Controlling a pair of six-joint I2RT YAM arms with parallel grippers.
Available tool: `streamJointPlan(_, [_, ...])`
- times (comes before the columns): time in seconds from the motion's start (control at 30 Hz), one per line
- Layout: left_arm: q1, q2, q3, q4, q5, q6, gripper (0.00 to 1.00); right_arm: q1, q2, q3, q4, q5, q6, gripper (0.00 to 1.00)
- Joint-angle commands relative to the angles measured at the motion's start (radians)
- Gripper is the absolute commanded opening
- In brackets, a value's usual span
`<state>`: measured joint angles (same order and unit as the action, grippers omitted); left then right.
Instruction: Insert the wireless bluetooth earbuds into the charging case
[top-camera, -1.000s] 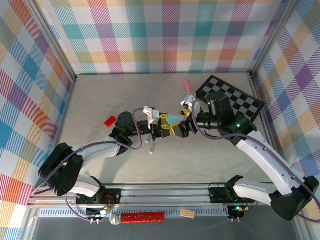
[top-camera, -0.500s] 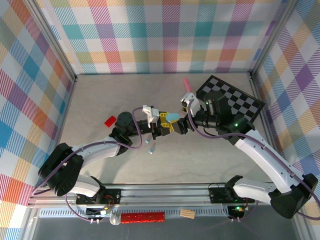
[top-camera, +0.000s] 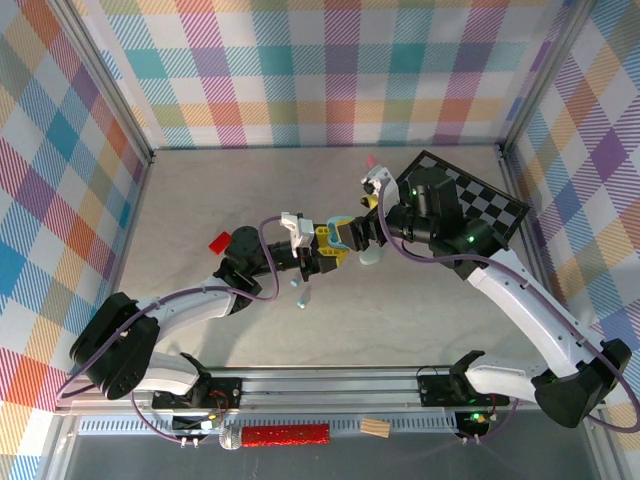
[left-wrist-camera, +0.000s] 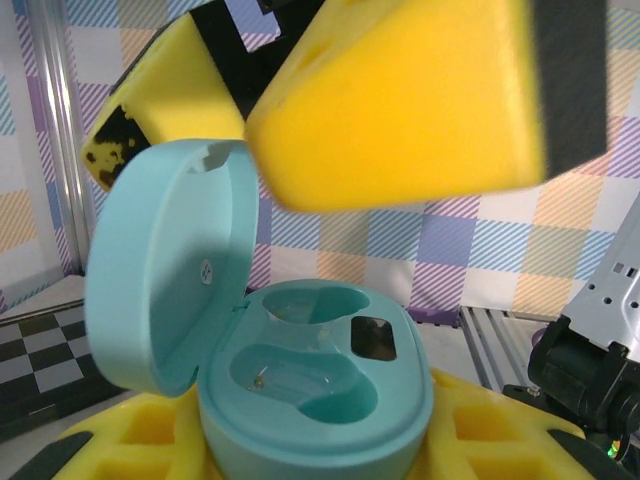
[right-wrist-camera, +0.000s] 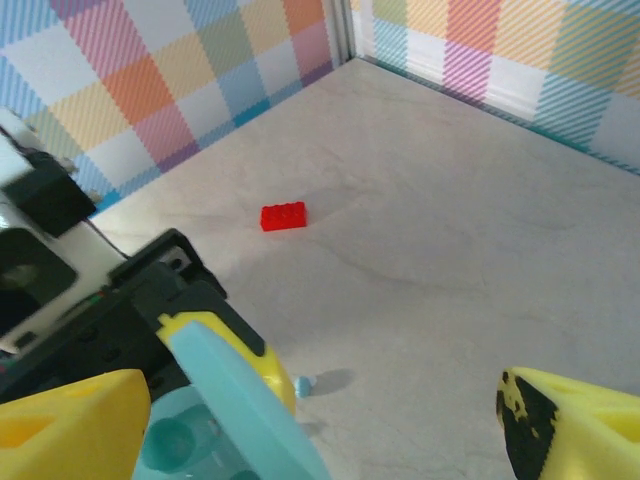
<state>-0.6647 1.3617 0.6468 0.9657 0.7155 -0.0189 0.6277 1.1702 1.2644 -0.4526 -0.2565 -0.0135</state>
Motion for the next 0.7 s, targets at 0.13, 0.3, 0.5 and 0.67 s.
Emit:
streamJointPlan(0.13, [0.026, -0.023, -0.003, -0.012, -0.018, 0.004, 0.35, -0.003, -0.092, 0.007, 0.046, -0.101, 0.114, 0.91])
streamJointPlan(0.3, [0.078, -0.038, -0.027, -0.017, -0.059, 0.0, 0.35, -0.017, -0.14, -0.099, 0.086, -0.036, 0.27, 0.9])
streamJointPlan(0.5, [0.193, -0.044, -0.058, 0.039, -0.076, -0.038, 0.34, -0.04, -0.13, -0.31, 0.206, -0.073, 0.501, 0.87])
streamJointPlan(0.67, [0.284, -0.074, -0.058, 0.015, -0.106, -0.038, 0.34, -0.019, -0.001, -0.4, 0.259, -0.126, 0.615, 0.85])
